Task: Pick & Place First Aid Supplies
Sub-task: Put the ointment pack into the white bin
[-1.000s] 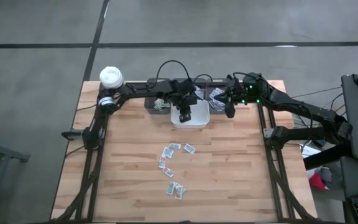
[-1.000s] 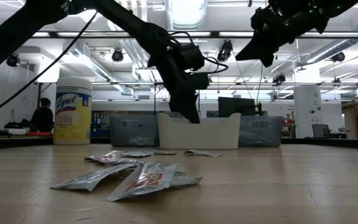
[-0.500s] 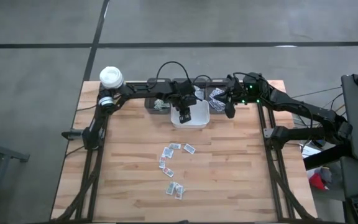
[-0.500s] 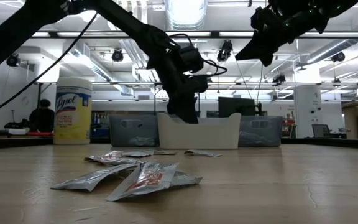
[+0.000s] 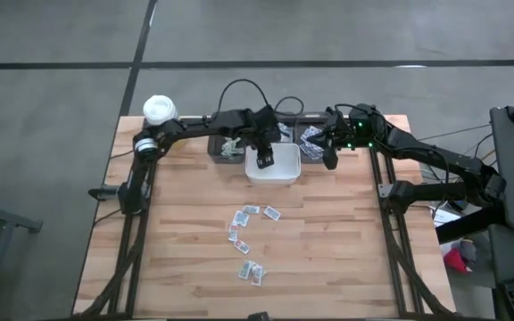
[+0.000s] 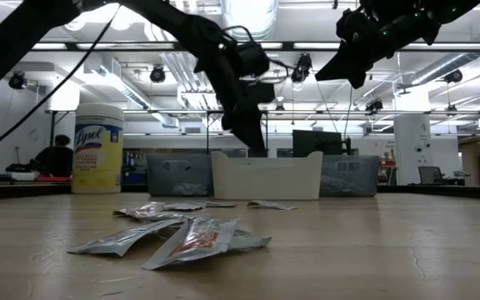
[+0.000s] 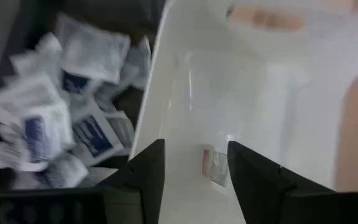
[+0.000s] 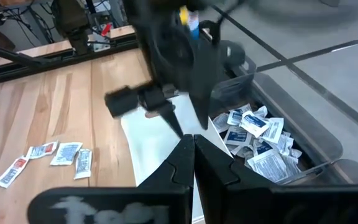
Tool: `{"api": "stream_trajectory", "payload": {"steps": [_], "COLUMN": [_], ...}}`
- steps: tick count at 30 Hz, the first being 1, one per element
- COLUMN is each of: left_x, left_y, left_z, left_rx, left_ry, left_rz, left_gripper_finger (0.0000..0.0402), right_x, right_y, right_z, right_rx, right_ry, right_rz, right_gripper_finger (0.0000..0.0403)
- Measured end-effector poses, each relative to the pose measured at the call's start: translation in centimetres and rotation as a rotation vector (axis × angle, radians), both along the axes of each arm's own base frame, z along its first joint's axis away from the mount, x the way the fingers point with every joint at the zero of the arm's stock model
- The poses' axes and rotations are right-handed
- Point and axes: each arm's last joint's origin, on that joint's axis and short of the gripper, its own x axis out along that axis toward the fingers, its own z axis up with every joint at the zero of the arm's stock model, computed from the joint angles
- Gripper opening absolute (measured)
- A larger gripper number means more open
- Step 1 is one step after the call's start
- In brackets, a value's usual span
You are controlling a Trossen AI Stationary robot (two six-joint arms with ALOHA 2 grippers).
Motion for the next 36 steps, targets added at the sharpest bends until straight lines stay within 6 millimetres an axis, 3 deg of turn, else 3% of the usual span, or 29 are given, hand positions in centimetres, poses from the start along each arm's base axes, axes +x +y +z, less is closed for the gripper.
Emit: {"api": "stream_trajectory", "payload": {"steps": [10,16,21,36], "left_x": [-2.4,-3.8,-4.1,-5.0], "left_y": [-1.6,-4.7,-7.2,-14.6], "left_z": [4.9,5.9,4.2,-1.6], "left_rx": [0.019,0.006,0.005,-0.039], "left_ry": [-0.036,0.087,0.203,0.392], "left_rz": [-0.012,-0.132,-0.267,-0.448], "left_gripper_finger": [0.0167,0.0167,0.0167,0.0167], "right_x": [0.0,0.0,0.0,0.0], "right_y": [0.0,0.0,0.0,0.0], "right_z": [0.1,0.1,0.1,0.1], "right_rx": [0.002,-0.003,-0.003,0.028], "right_ry": [-0.008,-0.01,-0.011,-0.018], "right_rz": [-0.002,-0.001,0.0,-0.014], "right_gripper_finger": [0.0008,0.0008,0.0008,0.0008]}}
